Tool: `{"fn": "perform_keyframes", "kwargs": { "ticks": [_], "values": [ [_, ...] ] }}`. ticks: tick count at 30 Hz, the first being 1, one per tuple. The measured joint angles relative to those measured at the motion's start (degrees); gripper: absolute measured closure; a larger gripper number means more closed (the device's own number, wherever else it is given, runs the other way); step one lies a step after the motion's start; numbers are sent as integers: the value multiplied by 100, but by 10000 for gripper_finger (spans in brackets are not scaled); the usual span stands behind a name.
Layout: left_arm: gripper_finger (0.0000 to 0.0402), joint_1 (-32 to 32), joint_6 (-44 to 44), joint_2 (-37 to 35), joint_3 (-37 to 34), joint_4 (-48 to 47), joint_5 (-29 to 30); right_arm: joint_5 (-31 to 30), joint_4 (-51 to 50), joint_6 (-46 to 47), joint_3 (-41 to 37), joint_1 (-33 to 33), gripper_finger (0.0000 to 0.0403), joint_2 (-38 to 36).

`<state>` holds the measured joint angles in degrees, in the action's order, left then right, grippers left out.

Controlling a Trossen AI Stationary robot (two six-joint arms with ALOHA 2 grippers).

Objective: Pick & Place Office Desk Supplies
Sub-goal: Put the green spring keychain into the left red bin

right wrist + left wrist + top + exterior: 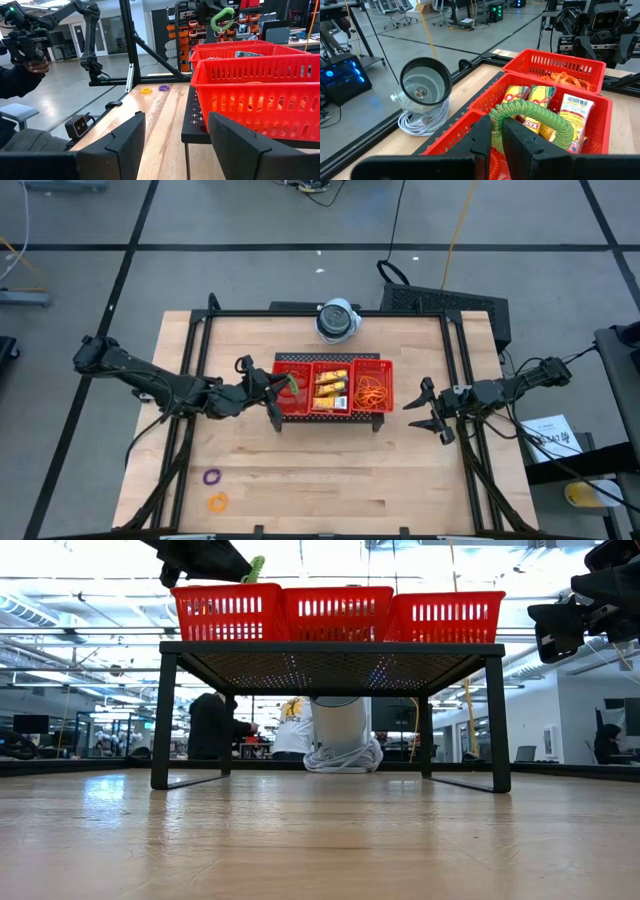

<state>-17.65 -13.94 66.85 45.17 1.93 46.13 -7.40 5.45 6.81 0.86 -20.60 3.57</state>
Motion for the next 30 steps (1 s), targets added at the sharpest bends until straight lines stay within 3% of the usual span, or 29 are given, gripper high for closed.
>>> {"fn": "perform_keyframes", "kwargs": {
  "ticks": [30],
  "values": [
    [359, 0, -142, 0, -2, -2, 2, 0, -2, 0, 0, -2, 197, 0]
  ]
}}
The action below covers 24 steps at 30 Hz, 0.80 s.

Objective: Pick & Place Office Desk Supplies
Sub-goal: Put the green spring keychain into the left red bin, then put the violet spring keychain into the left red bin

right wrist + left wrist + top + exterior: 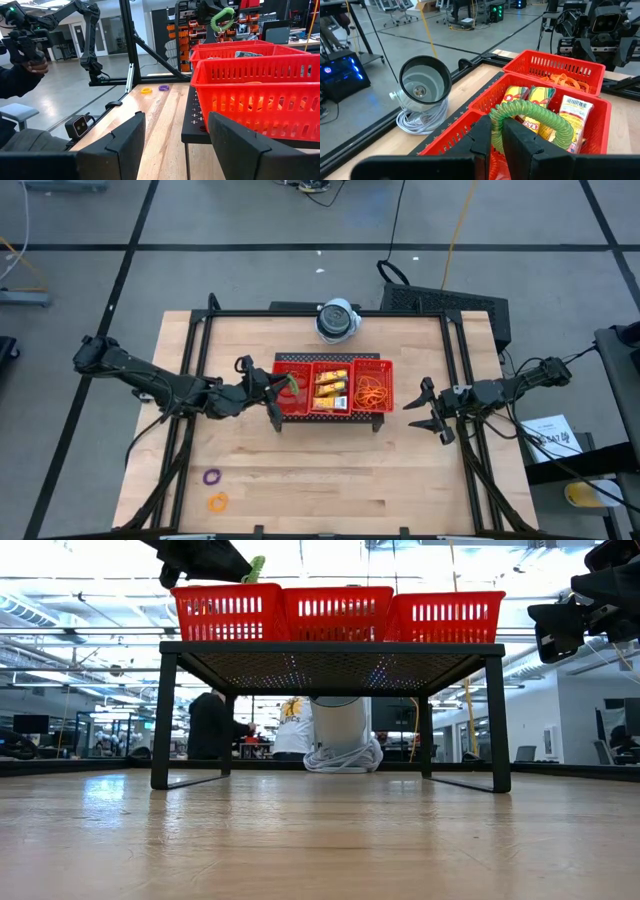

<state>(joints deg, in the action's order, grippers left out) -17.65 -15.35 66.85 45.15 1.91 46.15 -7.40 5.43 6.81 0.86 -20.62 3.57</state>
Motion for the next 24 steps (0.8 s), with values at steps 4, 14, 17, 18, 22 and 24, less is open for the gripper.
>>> {"fn": "perform_keyframes", "kwargs": {
  "ticks": [4, 14, 17, 18, 22, 24],
  "values": [
    [334, 2, -50, 0, 0, 0, 4, 0, 1, 2, 0, 1, 197, 0],
    [212, 168, -517, 0, -1, -370, 26, 0, 2, 1, 0, 2, 197, 0],
    [192, 183, -616, 0, -1, -415, 24, 0, 1, 0, 0, 1, 197, 0],
    [188, 184, -618, 0, -1, -415, 23, 0, 1, 1, 0, 1, 197, 0],
    [177, 184, -619, 0, -1, -415, 12, 0, 2, 0, 0, 0, 197, 0],
    [177, 184, -617, 0, -1, -391, -164, 0, 1, 0, 0, 1, 197, -1]
  ]
}}
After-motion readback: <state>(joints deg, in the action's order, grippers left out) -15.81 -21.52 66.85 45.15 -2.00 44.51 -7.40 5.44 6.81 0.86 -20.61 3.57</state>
